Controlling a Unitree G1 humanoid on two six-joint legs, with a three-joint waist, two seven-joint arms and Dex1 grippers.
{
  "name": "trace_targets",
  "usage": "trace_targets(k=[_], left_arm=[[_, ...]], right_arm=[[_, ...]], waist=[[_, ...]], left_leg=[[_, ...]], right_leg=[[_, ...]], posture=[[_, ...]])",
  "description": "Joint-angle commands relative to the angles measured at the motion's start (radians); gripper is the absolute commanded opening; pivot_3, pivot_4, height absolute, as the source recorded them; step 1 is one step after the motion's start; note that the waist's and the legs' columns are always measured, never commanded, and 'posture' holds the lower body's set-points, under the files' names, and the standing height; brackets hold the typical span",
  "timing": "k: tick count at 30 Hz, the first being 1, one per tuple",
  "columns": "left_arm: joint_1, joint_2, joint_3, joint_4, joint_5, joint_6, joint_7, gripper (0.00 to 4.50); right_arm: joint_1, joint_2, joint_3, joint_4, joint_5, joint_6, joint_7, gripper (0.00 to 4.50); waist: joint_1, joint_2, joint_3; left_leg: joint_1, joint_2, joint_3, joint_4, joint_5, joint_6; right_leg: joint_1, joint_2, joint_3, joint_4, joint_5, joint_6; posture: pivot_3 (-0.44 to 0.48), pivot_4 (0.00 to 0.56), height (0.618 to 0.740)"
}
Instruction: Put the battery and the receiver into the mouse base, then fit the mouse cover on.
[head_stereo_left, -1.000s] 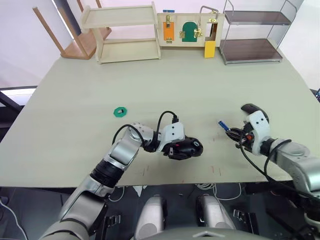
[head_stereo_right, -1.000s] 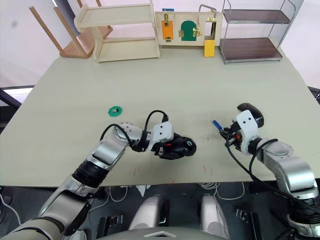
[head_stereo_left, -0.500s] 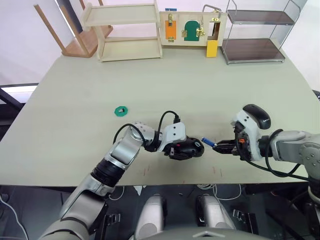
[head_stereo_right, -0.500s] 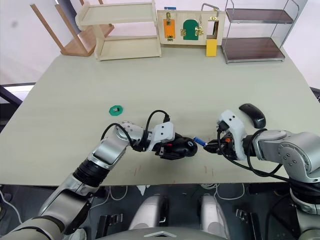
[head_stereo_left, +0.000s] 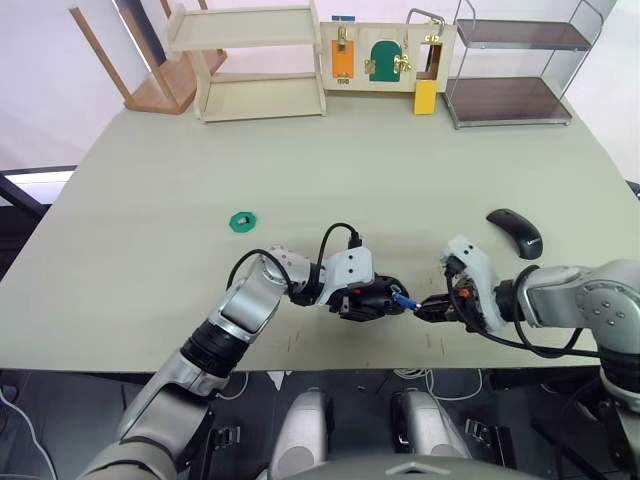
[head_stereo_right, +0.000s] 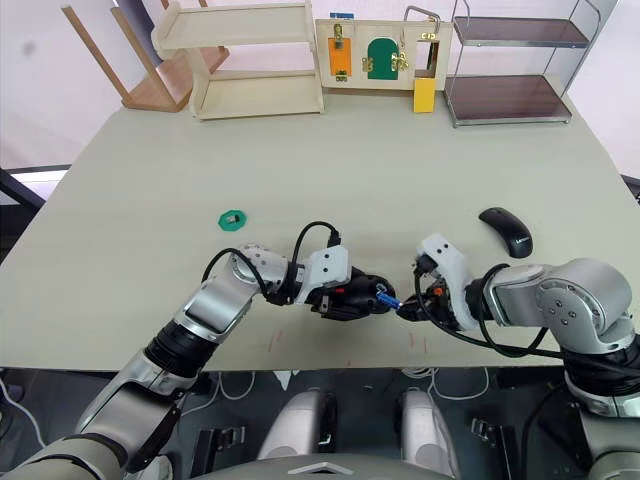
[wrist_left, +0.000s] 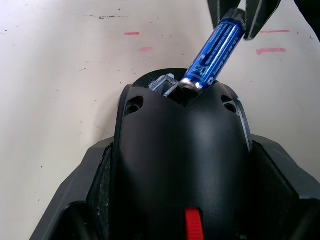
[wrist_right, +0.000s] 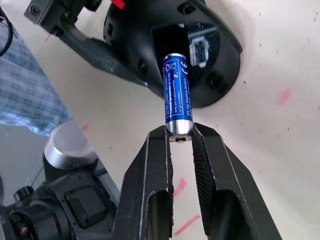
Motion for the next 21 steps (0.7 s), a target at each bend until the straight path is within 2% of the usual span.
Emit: trace_targets(k=[1,14,20,21], left_arm=[[0.022,0.01,-0.041,0.012,0.024,0.021,-0.006,2.98],[0.024,0.017,-0.046,0.0,0.024,0.023,-0.012,2.98],[0.028,0.019,-0.048,-0.006,0.021,0.029,-0.011,2.98],[0.028,0.019,-0.049,-0.008,0.021,0.03,-0.01,2.98]], right_arm=[[-0.021,0.005,-0.003,0.014,0.077,0.006,-0.072,0.07],[-0.068,0.076,0.002,0.146,0.345,0.006,-0.409,0.07],[-0.082,0.087,0.008,0.17,0.432,0.006,-0.512,0.07],[-0.083,0.085,0.01,0.17,0.443,0.006,-0.521,1.08]], waist=[[0.0,0.0,0.0],[-0.002,0.0,0.0],[-0.004,0.0,0.0],[-0.004,0.0,0.0]], left_leg=[[0.0,0.0,0.0,0.0,0.0,0.0],[0.0,0.0,0.0,0.0,0.0,0.0],[0.001,0.001,0.0,0.0,0.0,0.0],[0.001,0.001,0.0,0.0,0.0,0.0]], right_leg=[[0.0,0.0,0.0,0.0,0.0,0.0],[0.0,0.0,0.0,0.0,0.0,0.0],[0.0,0.0,0.0,0.0,0.001,0.001],[0.0,0.001,0.0,0.0,0.001,0.001]], posture=[[0.0,0.15,0.74],[0.0,0.15,0.74],[0.0,0.15,0.74],[0.0,0.15,0.74]])
